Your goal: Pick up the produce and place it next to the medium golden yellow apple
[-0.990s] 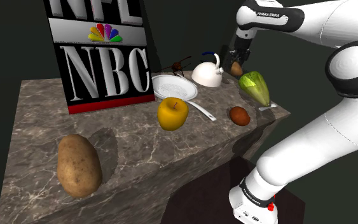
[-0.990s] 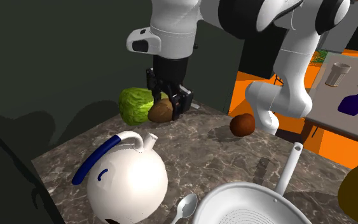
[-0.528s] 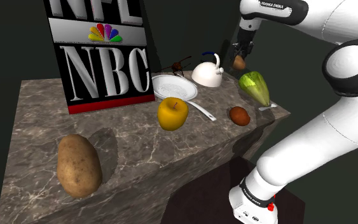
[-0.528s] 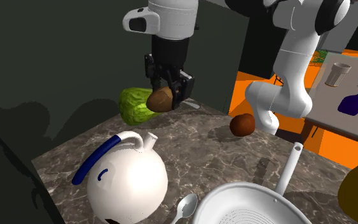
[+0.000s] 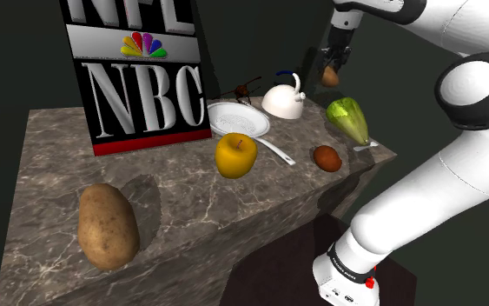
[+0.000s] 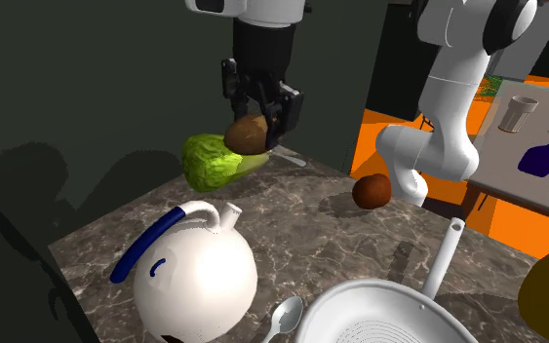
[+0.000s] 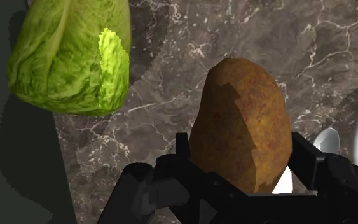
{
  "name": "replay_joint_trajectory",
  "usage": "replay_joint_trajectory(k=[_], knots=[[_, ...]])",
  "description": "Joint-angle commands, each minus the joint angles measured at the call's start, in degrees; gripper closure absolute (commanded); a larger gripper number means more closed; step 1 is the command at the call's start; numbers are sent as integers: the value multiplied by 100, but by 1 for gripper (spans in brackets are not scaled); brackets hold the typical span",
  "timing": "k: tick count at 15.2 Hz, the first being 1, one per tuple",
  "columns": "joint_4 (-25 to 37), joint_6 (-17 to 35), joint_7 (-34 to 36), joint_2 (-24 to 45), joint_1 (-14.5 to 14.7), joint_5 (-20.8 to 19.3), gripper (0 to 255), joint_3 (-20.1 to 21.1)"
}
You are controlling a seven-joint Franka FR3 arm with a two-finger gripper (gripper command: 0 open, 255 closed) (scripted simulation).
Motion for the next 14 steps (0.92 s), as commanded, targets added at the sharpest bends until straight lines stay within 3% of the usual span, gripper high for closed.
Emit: replay_joint_trajectory(k=[1, 14], knots=[[-119, -83, 221, -167, 84, -26, 255, 144], [-978, -438, 2083, -1069, 707, 171, 255, 1411]])
